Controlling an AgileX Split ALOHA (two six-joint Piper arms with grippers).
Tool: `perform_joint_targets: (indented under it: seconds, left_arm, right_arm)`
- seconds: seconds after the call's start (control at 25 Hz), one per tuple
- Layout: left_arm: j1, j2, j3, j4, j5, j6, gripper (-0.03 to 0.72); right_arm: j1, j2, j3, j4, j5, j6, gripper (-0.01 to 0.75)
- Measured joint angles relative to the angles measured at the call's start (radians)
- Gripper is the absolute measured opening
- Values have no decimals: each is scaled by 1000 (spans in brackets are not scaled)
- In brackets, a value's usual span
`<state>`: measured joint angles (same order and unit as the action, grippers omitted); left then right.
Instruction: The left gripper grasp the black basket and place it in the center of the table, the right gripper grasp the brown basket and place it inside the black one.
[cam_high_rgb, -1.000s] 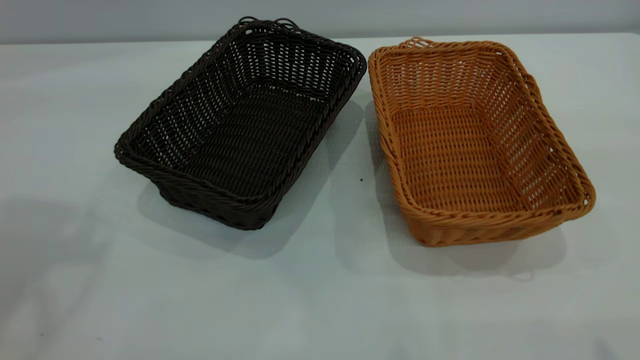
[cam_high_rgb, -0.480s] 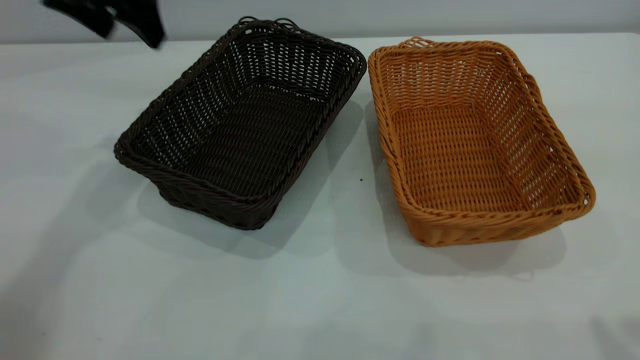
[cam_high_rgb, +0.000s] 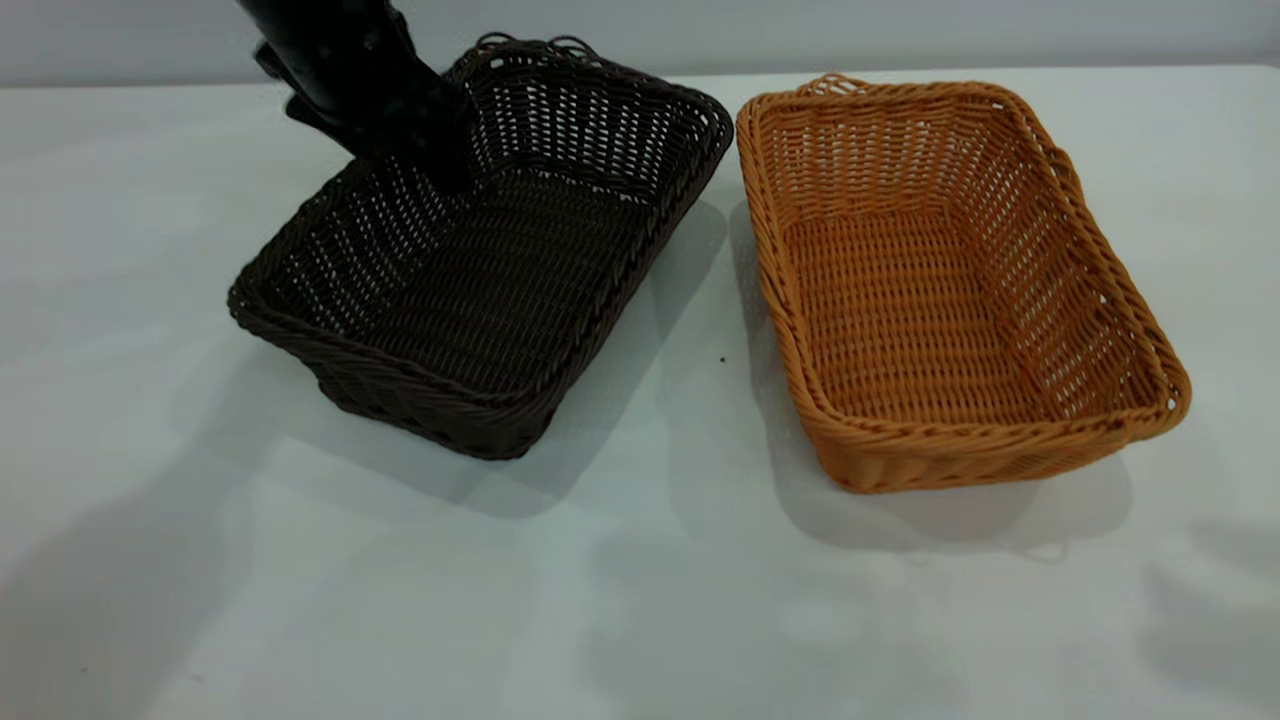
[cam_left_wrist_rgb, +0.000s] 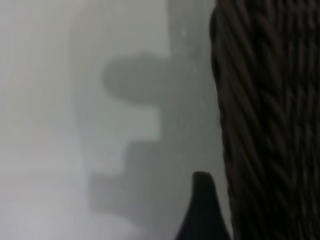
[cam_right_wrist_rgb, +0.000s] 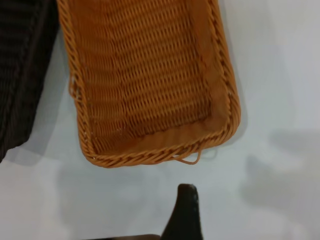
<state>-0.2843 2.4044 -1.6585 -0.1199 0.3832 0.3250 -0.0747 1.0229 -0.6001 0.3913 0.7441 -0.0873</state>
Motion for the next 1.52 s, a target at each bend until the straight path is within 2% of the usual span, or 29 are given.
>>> perform_joint_targets:
  seconds: [0.08, 0.28, 0.32, 0.56, 0.8, 1.0, 1.12, 1.52]
  left_arm:
    - [1, 11, -2, 0, -18, 0, 414]
    - [2, 13, -10, -6, -42, 13, 93]
    - [2, 13, -17, -12, -40, 30, 79]
    - [28, -31, -88, -9, 35, 122, 76]
    - [86, -148, -131, 11, 27, 138, 76]
    - [90, -158, -130, 11, 16, 141, 76]
    - [91, -158, -130, 11, 16, 153, 76]
    - [91, -158, -130, 11, 0, 157, 76]
  right_arm:
    - [0, 73, 0, 30, -30, 0, 594]
    - [0, 256, -1, 128, -118, -23, 594]
    - [0, 296, -1, 153, -135, -34, 594]
    - [0, 526, -3, 348, -184, -127, 594]
    - [0, 713, -11, 663, -156, -285, 594]
    - [62, 837, -11, 962, -130, -437, 594]
    - [103, 917, -13, 1089, -143, -468, 594]
    - [114, 1048, -21, 1124, -93, -400, 591]
